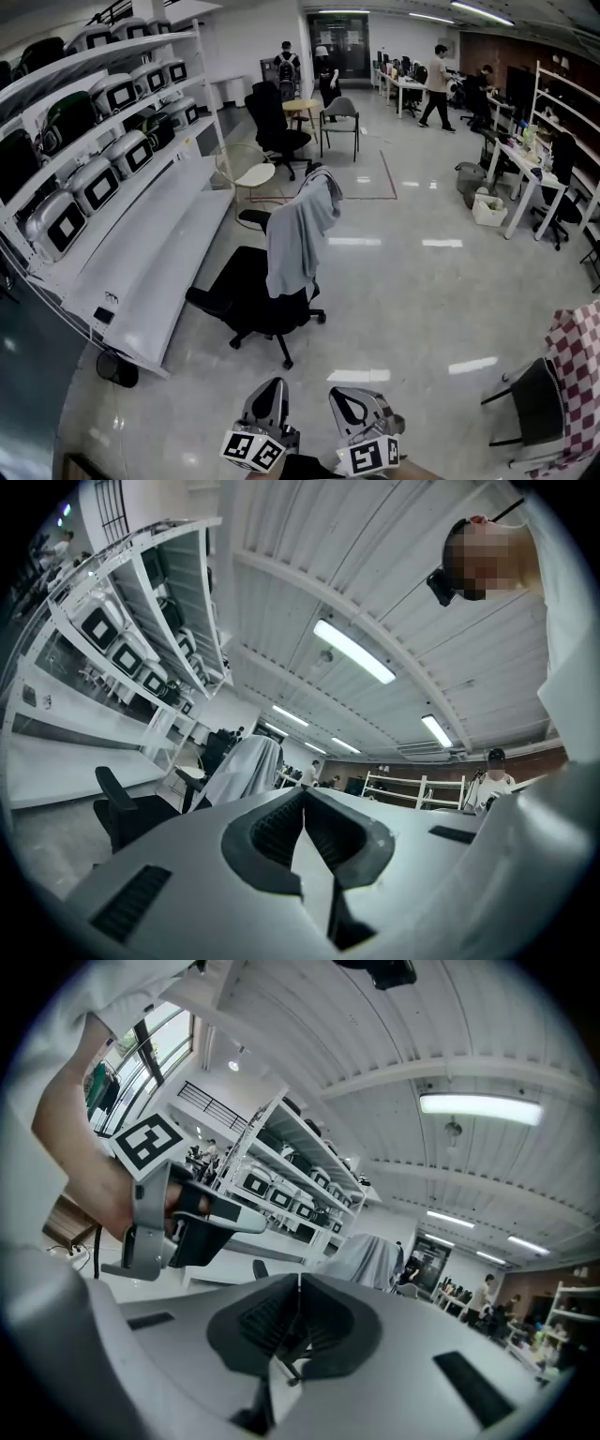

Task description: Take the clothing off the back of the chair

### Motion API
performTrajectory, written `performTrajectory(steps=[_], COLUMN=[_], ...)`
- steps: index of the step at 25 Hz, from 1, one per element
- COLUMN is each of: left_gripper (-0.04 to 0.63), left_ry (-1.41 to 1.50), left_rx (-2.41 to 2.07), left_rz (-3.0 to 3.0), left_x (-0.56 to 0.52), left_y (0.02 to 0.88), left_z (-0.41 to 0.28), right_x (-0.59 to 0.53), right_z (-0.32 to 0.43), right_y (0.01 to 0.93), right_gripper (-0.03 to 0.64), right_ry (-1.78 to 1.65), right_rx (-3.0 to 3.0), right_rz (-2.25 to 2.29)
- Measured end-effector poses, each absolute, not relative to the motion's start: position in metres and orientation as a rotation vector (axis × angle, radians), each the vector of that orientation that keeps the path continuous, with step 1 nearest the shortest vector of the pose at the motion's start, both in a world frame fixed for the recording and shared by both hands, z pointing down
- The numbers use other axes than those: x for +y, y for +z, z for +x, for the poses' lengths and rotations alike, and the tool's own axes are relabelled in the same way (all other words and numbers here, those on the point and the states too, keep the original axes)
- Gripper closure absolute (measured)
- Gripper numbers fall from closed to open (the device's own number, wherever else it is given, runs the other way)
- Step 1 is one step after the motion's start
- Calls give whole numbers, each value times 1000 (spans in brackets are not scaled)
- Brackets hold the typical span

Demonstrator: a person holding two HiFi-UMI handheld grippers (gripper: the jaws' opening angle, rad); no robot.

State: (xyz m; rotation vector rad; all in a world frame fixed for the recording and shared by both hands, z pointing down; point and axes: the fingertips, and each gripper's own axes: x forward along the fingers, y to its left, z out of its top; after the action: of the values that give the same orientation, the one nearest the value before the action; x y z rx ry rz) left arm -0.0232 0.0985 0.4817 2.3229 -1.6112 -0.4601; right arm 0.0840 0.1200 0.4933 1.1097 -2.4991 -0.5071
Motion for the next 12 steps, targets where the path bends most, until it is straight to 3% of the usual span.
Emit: performTrajectory(steps=[12], left_gripper=[584], left_ry=[-439], left_rx=[-1595], left_rz=[2333], left_x=[37], left_y=[489], left_z=[-53], right_x=[58], right_z=[49], right_y=[501], right_gripper=[598], right_ry=[-470], right_rx=[-2499], right_rz=[1101])
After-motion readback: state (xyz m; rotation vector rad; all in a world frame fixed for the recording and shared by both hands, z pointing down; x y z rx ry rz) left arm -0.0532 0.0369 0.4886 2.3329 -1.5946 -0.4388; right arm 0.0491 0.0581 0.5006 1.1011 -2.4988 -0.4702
